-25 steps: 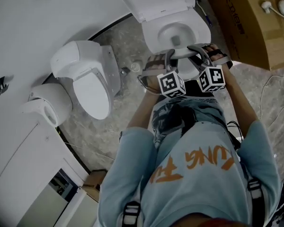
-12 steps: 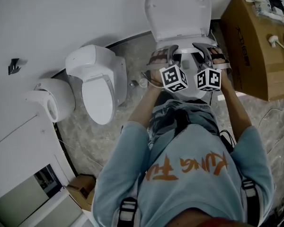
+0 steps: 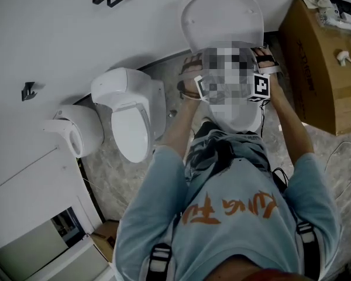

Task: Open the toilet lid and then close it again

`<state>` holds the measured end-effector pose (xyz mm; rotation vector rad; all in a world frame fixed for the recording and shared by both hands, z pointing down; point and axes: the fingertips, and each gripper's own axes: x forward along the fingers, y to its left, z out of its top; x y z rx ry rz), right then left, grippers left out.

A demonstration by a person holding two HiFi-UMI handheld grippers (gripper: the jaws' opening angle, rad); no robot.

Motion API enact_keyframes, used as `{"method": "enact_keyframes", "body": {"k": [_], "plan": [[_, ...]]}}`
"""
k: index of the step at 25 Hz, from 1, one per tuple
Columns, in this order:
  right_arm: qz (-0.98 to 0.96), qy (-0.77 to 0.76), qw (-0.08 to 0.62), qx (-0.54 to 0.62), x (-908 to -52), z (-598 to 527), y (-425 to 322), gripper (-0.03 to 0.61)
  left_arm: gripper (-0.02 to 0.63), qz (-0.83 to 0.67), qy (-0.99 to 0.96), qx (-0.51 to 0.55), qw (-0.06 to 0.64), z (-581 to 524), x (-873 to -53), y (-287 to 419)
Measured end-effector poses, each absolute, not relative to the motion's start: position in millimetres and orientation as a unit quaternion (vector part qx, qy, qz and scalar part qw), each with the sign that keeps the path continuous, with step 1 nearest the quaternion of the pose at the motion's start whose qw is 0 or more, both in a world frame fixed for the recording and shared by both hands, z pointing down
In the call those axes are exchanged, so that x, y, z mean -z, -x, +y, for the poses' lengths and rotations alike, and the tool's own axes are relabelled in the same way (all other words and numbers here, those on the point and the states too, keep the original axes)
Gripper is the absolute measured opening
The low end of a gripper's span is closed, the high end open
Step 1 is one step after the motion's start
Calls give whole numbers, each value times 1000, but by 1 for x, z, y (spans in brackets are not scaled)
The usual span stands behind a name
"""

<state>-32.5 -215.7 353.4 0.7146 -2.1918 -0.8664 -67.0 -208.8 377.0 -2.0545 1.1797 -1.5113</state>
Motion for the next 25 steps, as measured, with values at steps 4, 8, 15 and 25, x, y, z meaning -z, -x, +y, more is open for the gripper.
{"method": "enact_keyframes", "body": {"k": [4,8,15,25], "plan": [[-846,-264,327,327,-350,-246,38,178,124,417,722,532,149,-239,-375,72],[-859,-241,330,310,-348,-278,46,179,130,418,722,536,126,-270,-373,80],[-883,-192,346,252,-351,-329,59,175,132,403,744,526,79,-319,-375,92],[-896,-147,378,179,-358,-370,71,170,130,383,755,530,43,-357,-380,102]]}}
